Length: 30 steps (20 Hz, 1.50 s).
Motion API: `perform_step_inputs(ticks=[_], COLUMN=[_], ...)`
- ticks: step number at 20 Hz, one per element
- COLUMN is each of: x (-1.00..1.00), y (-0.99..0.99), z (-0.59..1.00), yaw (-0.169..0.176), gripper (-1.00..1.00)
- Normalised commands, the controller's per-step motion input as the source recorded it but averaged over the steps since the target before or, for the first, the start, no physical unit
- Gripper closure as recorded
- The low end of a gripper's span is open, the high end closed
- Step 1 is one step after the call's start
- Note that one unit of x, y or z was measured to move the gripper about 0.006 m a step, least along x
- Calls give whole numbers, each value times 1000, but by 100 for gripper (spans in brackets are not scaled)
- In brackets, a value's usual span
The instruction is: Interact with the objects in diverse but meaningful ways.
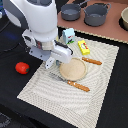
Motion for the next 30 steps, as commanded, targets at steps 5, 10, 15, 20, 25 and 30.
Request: perform_step_inputs(ticks=[5,10,15,20,25,30], x=[-175,-44,-127,-382,86,831], y=[137,233,350,448,312,66], z=[-164,0,425,1000,1000,947], yaw=[-13,-1,0,0,-14,-63], gripper=[100,100,100,100,100,100])
